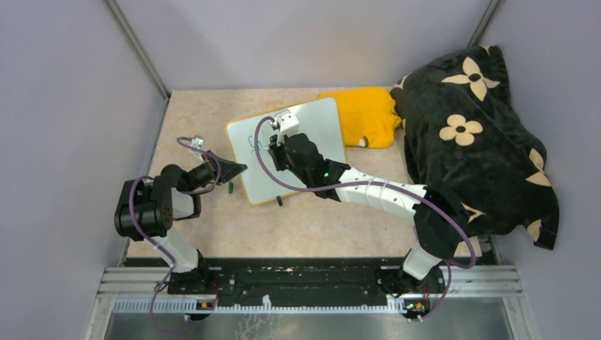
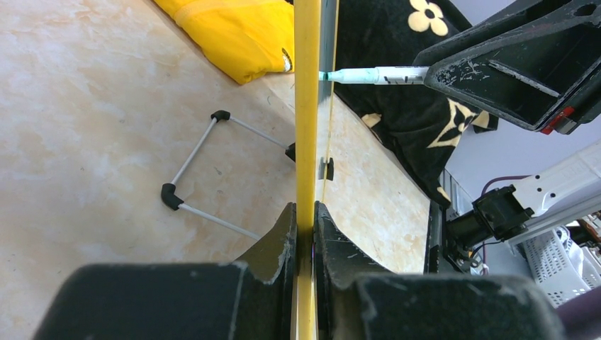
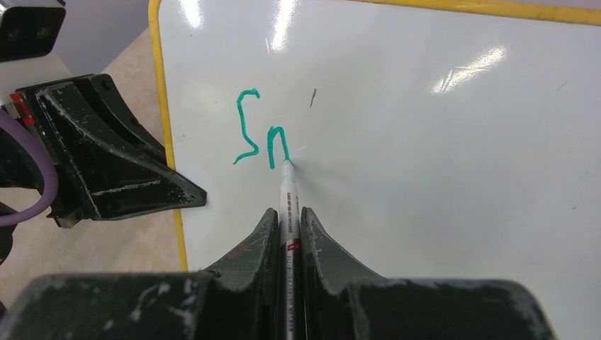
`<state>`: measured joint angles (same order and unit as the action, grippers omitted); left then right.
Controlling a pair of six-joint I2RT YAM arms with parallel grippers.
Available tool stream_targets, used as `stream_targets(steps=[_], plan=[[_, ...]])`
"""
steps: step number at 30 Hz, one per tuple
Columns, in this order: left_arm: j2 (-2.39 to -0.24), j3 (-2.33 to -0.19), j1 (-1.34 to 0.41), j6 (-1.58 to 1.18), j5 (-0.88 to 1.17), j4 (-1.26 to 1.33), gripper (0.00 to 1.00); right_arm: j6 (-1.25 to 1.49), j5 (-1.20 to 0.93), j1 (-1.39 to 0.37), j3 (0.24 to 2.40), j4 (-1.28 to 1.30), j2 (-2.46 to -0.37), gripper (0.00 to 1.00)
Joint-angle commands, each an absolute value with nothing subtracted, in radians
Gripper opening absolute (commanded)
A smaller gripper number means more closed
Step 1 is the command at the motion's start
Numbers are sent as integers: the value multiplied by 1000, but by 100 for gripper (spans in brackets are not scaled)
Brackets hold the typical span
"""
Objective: Write a sentence on the whiteboard
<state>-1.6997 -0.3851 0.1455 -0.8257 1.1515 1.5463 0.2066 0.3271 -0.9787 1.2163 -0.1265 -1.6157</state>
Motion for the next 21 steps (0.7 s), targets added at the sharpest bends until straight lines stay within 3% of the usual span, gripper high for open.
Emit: stream_targets(steps=[1, 21], plan=[[-1686, -405, 139, -813, 1158, 1675, 0, 216, 332, -957, 1206, -127, -1588, 0], [-1686, -405, 136, -813, 1161, 1674, 0, 193, 338, -953, 1324, -106, -1632, 0]])
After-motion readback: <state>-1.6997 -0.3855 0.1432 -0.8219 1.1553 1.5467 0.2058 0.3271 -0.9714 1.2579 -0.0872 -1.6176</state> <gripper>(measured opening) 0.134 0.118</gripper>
